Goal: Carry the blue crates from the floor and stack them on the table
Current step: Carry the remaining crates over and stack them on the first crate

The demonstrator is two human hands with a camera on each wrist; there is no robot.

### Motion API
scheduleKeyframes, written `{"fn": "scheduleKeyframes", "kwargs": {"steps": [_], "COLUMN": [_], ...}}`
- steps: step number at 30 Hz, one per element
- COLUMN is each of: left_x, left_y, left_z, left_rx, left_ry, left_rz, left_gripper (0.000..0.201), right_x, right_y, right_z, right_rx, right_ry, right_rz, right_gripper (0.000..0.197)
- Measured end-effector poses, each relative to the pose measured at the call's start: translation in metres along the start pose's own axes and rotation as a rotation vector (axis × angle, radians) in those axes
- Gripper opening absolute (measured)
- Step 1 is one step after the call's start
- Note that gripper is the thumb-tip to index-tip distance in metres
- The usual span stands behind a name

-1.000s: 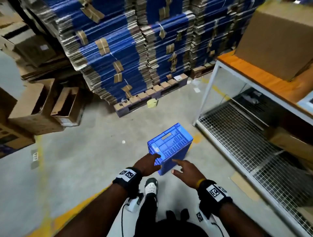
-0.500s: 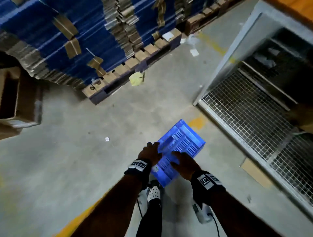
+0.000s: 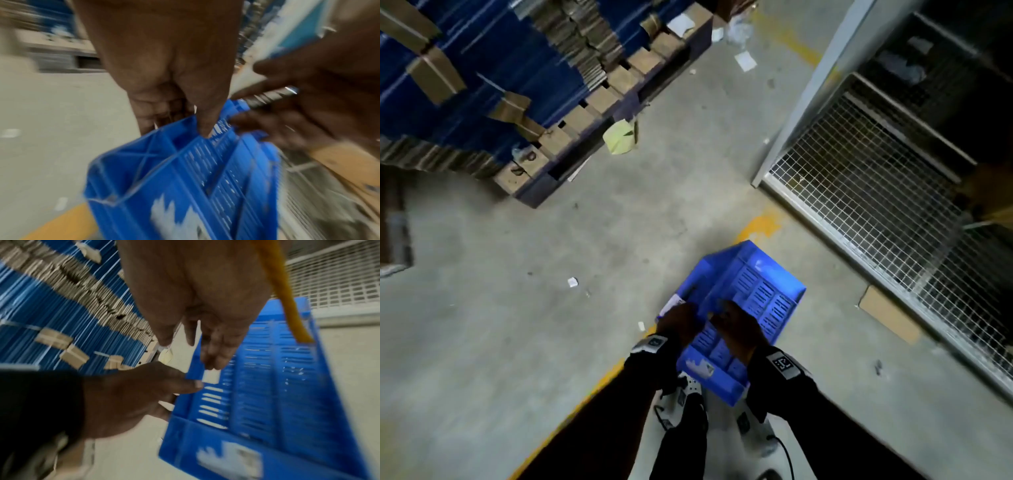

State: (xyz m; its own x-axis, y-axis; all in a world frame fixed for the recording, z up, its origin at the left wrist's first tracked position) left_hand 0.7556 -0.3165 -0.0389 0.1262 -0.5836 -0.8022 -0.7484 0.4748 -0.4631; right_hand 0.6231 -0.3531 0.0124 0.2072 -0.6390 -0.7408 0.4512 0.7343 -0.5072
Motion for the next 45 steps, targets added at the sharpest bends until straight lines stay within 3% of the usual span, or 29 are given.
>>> {"fn": "scheduleKeyframes", "kwargs": {"steps": [4,5,7,8,9,11,12,14,17,21,24,29,32,33,35,37,38,40,42,43,45], "left_x": [-0.047,-0.056,-0.073,-0.087,-0.100,-0.151,-0.171,-0.202,-0.252,-0.336,-0.404,-0.500,-0.552,-0.569,-0.603,-0.633,-0.648,-0.659,-0.683,-0.694,-0.717], "left_y": [0.032,0.033,0.043,0.041,0.030,0.008,-0.002,0.000,-0.001,0.006,0.019,0.045,0.073,0.083,0.107,0.137,0.155,0.176,0.212,0.227,0.266], "left_z": [-0.044,-0.056,-0.066,-0.074,-0.080,-0.093,-0.103,-0.102,-0.097,-0.089,-0.081,-0.040,-0.019,-0.010,0.023,0.067,0.091,0.123,0.166,0.182,0.215], "left_rx": [-0.112,-0.009,0.030,0.025,0.051,-0.050,-0.141,-0.113,-0.145,-0.271,-0.414,-0.889,-1.211,-1.303,-1.434,-1.479,-1.490,-1.463,-1.408,-1.371,-1.347], "left_ry": [0.055,0.087,0.068,0.157,0.190,0.192,0.216,0.168,0.107,0.078,0.129,0.164,0.198,0.187,0.141,0.027,-0.033,-0.141,-0.232,-0.277,-0.353], "left_rz": [-0.002,-0.024,0.068,0.032,-0.091,-0.207,-0.253,-0.282,-0.400,-0.604,-0.744,-0.876,-0.795,-0.771,-0.821,-0.921,-0.968,-1.026,-1.105,-1.130,-1.168], "left_gripper": [0.049,0.043,0.031,0.035,0.034,0.015,0.010,0.028,0.036,0.055,0.066,0.021,0.024,0.028,0.031,0.027,0.022,0.018,0.026,0.032,0.041], "right_x": [-0.023,-0.029,-0.048,-0.059,-0.072,-0.090,-0.104,-0.127,-0.163,-0.228,-0.282,-0.370,-0.426,-0.440,-0.469,-0.500,-0.521,-0.550,-0.603,-0.626,-0.676], "right_y": [-0.035,-0.042,-0.055,-0.060,-0.066,-0.071,-0.075,-0.078,-0.084,-0.089,-0.081,-0.052,-0.039,-0.037,-0.030,-0.018,-0.009,-0.009,0.013,0.020,0.041], "right_z": [-0.004,-0.007,-0.013,-0.016,-0.016,-0.019,-0.016,-0.010,0.002,0.025,0.044,0.073,0.082,0.083,0.086,0.091,0.095,0.102,0.107,0.108,0.108], "right_rx": [0.069,0.103,0.185,0.213,0.236,0.267,0.267,0.237,0.222,0.137,0.078,-0.089,-0.195,-0.228,-0.323,-0.472,-0.553,-0.669,-0.753,-0.774,-0.792], "right_ry": [0.124,0.163,0.223,0.240,0.247,0.246,0.224,0.161,0.034,-0.217,-0.383,-0.580,-0.661,-0.686,-0.740,-0.804,-0.840,-0.909,-1.035,-1.080,-1.189], "right_rz": [-0.151,-0.194,-0.276,-0.310,-0.334,-0.329,-0.308,-0.248,-0.186,-0.154,-0.055,0.093,0.126,0.127,0.118,0.101,0.098,0.057,0.070,0.077,0.118], "right_gripper": [0.044,0.045,0.047,0.049,0.051,0.057,0.060,0.062,0.072,0.046,0.044,0.045,0.038,0.046,0.085,0.105,0.102,0.075,0.052,0.051,0.070]}}
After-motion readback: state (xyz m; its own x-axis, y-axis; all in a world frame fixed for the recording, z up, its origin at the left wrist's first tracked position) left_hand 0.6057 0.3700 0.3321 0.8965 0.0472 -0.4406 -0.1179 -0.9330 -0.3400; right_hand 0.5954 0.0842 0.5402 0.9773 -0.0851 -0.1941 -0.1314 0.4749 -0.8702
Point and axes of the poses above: each hand's wrist, its own x-axis towards the middle knuckle, its own y-axis out of the palm, z = x × y, the point moved 7 cm from there along x, towards the middle knuckle, and after that the axes turned 6 degrees about -x, right-handed, at the moved point
